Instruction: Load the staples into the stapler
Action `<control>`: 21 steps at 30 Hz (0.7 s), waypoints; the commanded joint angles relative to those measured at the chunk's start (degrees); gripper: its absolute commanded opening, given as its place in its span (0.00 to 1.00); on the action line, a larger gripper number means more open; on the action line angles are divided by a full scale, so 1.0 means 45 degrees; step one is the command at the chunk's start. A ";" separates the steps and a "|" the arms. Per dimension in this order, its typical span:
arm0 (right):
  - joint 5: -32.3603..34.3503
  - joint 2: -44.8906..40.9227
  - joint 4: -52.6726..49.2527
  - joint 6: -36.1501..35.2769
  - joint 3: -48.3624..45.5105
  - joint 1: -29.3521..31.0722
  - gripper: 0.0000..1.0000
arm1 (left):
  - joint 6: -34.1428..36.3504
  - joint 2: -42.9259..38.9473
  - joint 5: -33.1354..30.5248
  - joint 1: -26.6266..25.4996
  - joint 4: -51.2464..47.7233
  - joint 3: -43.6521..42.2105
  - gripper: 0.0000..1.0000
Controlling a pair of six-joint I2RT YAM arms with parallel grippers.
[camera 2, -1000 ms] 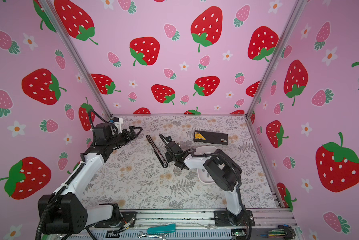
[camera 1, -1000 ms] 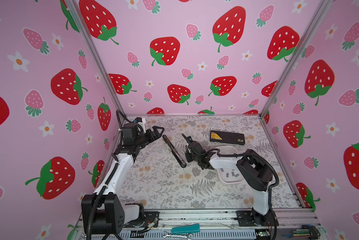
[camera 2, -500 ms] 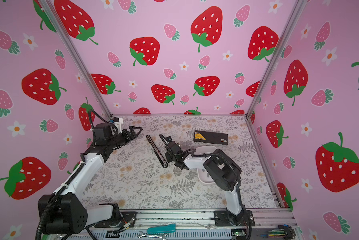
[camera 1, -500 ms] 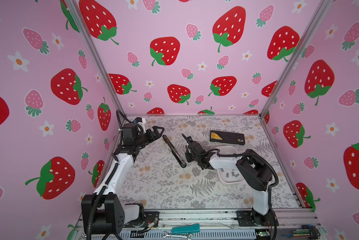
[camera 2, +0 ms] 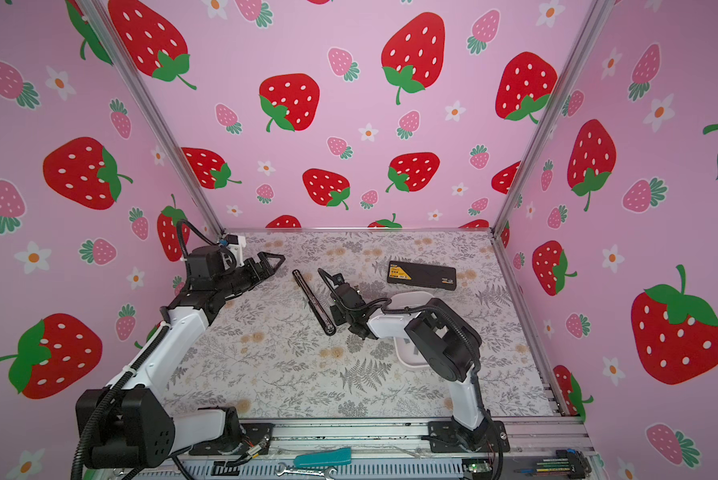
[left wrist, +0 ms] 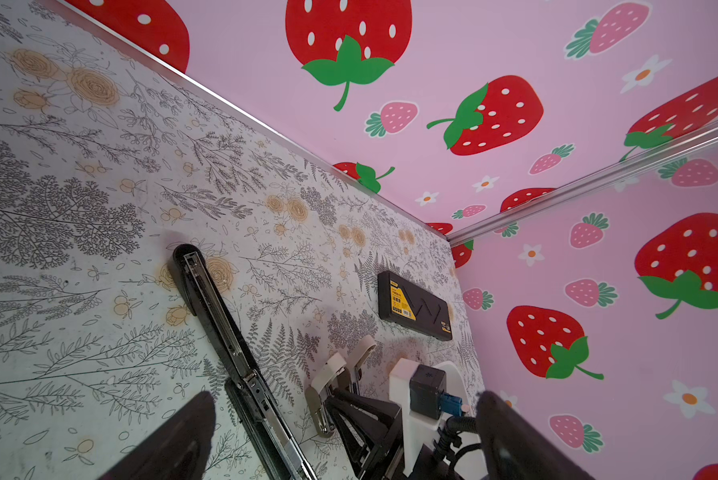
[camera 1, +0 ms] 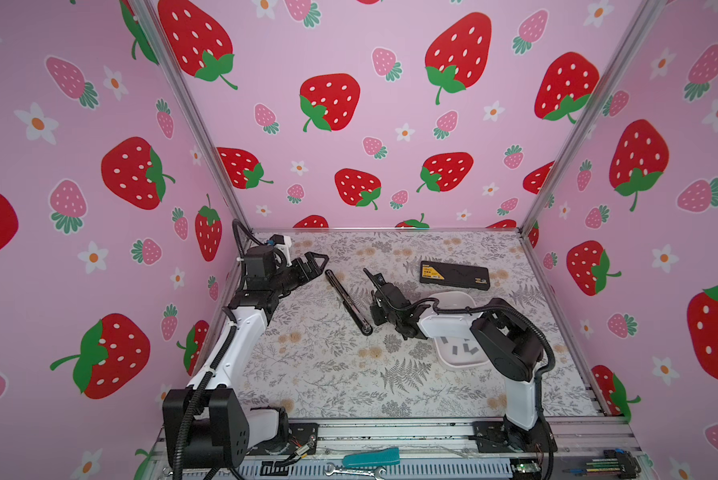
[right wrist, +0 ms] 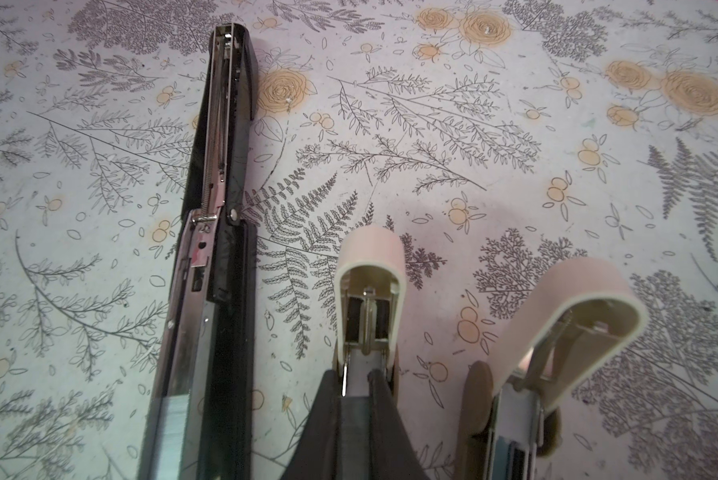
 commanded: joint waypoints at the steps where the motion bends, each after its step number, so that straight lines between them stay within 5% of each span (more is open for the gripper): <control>1: 0.0253 0.0282 -0.0078 -0.0010 0.0083 0.0083 0.08 | 0.0026 -0.0051 0.0177 0.0033 0.0251 0.0328 0.99; 21: 0.0210 0.0438 -0.0059 0.0012 0.0015 0.0084 0.08 | 0.0009 -0.0068 0.0196 0.0031 0.0233 0.0307 0.99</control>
